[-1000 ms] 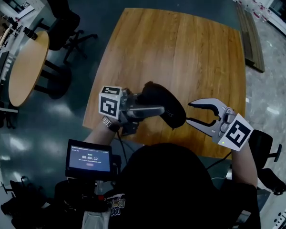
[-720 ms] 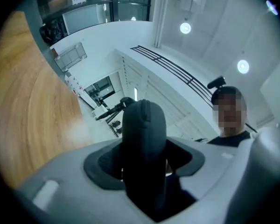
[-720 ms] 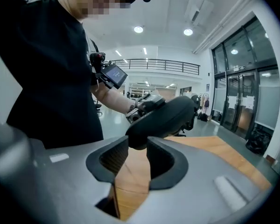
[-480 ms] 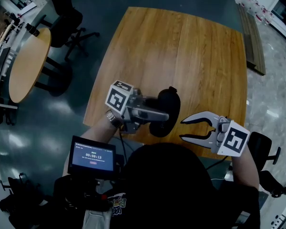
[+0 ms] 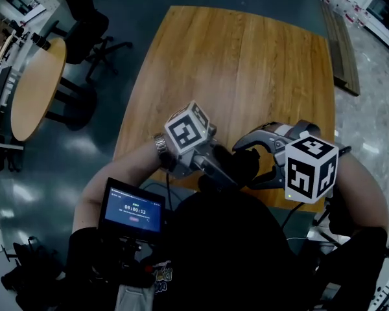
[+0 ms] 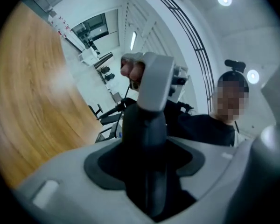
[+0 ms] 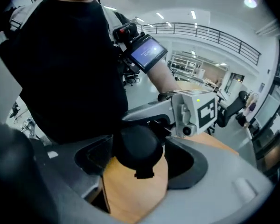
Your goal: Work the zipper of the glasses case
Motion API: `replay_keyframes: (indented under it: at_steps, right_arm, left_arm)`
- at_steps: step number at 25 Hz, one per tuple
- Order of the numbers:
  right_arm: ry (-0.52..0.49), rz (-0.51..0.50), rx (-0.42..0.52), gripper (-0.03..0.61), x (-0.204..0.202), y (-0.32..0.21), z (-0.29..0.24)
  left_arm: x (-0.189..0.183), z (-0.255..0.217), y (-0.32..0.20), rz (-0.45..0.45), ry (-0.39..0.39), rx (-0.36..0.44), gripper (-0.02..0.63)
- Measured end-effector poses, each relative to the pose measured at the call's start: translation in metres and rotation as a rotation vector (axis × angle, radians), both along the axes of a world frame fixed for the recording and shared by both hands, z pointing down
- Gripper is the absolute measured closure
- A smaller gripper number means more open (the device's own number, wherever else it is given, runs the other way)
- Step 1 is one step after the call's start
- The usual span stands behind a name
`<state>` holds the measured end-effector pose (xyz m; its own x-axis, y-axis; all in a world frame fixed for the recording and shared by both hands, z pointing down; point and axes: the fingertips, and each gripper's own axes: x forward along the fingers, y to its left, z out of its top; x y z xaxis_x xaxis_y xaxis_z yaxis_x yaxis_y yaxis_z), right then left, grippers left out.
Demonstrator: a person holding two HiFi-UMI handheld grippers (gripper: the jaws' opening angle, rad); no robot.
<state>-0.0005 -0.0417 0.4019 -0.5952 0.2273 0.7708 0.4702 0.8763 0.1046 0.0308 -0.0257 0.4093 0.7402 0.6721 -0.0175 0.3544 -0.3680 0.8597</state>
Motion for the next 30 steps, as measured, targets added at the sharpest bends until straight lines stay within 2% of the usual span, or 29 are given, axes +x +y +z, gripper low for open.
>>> replay_keyframes:
  at_steps: [4, 6, 9, 12, 14, 16, 17, 18, 19, 20, 22, 23, 26, 28, 30]
  right_arm:
    - [0.074, -0.087, -0.009, 0.233, -0.007, 0.011, 0.014]
    - [0.058, -0.088, -0.003, 0.241, -0.008, 0.012, 0.014]
    - [-0.031, -0.029, -0.006, 0.252, -0.006, 0.01, 0.007]
    - [-0.112, 0.069, -0.013, 0.256, 0.003, 0.004, 0.001]
    - [-0.158, 0.18, -0.016, 0.258, 0.018, -0.006, 0.004]
    - [-0.236, 0.361, -0.025, 0.258, 0.042, -0.029, 0.018]
    - [-0.294, 0.48, -0.045, 0.258, 0.055, -0.045, 0.029]
    - [-0.352, 0.608, -0.077, 0.258, 0.069, -0.062, 0.043]
    - [-0.399, 0.729, -0.112, 0.258, 0.082, -0.078, 0.06]
    - [-0.435, 0.831, -0.143, 0.259, 0.093, -0.092, 0.079]
    - [-0.476, 0.983, -0.201, 0.259, 0.103, -0.115, 0.118]
    - [-0.48, 1.039, -0.226, 0.259, 0.104, -0.122, 0.137]
    - [-0.441, 1.147, -0.281, 0.259, 0.102, -0.138, 0.192]
    - [-0.401, 1.18, -0.31, 0.259, 0.1, -0.143, 0.222]
    - [-0.364, 1.187, -0.331, 0.259, 0.097, -0.147, 0.244]
  left_arm:
    - [-0.001, 0.007, 0.005, 0.041, -0.022, 0.0, 0.351]
    - [-0.003, 0.008, 0.006, 0.036, -0.019, -0.008, 0.348]
    - [-0.006, 0.002, 0.0, -0.004, 0.016, -0.044, 0.347]
    - [-0.017, -0.002, -0.018, -0.095, 0.035, -0.063, 0.347]
    - [-0.031, 0.006, -0.041, -0.21, 0.034, -0.056, 0.347]
    - [-0.051, 0.018, -0.075, -0.407, 0.029, -0.019, 0.37]
    - [-0.062, 0.022, -0.093, -0.532, 0.035, 0.021, 0.408]
    - [-0.073, 0.024, -0.109, -0.656, 0.052, 0.066, 0.48]
    - [-0.081, 0.022, -0.12, -0.762, 0.078, 0.103, 0.58]
    - [-0.086, 0.018, -0.126, -0.842, 0.107, 0.131, 0.612]
    - [-0.086, 0.013, -0.126, -0.932, 0.142, 0.192, 0.612]
    - [-0.081, 0.013, -0.124, -0.963, 0.132, 0.241, 0.612]
    - [-0.065, 0.026, -0.116, -1.059, 0.046, 0.401, 0.612]
    - [-0.053, 0.041, -0.105, -1.079, 0.018, 0.439, 0.612]
    - [-0.043, 0.052, -0.09, -1.064, -0.006, 0.43, 0.612]
